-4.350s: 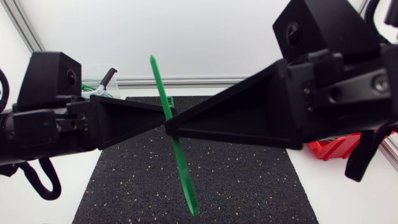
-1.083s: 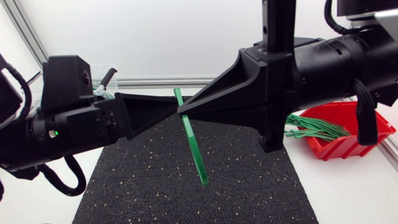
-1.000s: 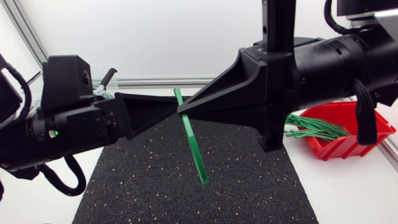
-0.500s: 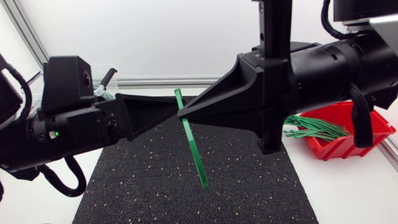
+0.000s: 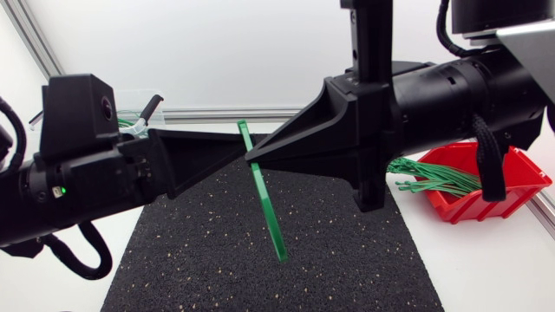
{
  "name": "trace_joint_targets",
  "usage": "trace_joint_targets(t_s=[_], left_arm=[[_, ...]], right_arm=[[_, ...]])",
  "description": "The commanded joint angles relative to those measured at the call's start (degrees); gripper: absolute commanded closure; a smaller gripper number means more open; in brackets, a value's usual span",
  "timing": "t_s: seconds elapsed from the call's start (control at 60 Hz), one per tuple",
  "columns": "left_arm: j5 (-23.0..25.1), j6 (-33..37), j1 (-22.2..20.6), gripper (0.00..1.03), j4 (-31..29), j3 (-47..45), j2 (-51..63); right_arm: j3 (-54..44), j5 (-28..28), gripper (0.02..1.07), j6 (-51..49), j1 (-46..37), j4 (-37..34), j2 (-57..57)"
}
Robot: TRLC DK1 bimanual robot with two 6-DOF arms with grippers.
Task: Take a green cable tie from the red box, thread the tail through the head to close it, then place it in the transparent bin on the left.
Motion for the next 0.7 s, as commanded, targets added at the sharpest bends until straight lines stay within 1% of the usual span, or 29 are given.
trace_joint_targets(t_s=[0.0,0.25,0.35,0.45,0.55,0.617,0.683], left_arm=[[0.02,1.6,-1.77,0.99,0.28,0.2,-1.54],[-6.04,6.17,-7.49,0.99,-1.65,-0.76,-3.21],[-8.68,7.67,-10.74,0.99,-2.44,-0.76,-4.09],[-12.46,9.78,-14.61,0.99,-3.59,-1.03,-5.4],[-13.69,10.22,-16.19,0.99,-4.64,-0.76,-6.72],[-15.01,10.65,-16.72,0.99,-4.82,-0.59,-7.51],[-15.36,11.18,-16.8,0.99,-5.34,-0.24,-8.22]], right_arm=[[-1.23,0.38,1.01,2.18,-1.05,1.08,1.12],[-0.17,0.38,1.01,2.36,-2.1,1.17,-0.72],[-0.35,0.38,1.01,2.53,-2.37,1.17,0.42],[-0.44,0.38,1.01,2.53,-2.81,0.99,0.68],[-0.7,0.47,1.01,2.45,-2.9,0.73,1.12],[-0.88,0.47,1.01,2.45,-2.72,0.55,1.56],[-0.79,0.56,1.01,2.27,-2.28,-0.24,2.09]])
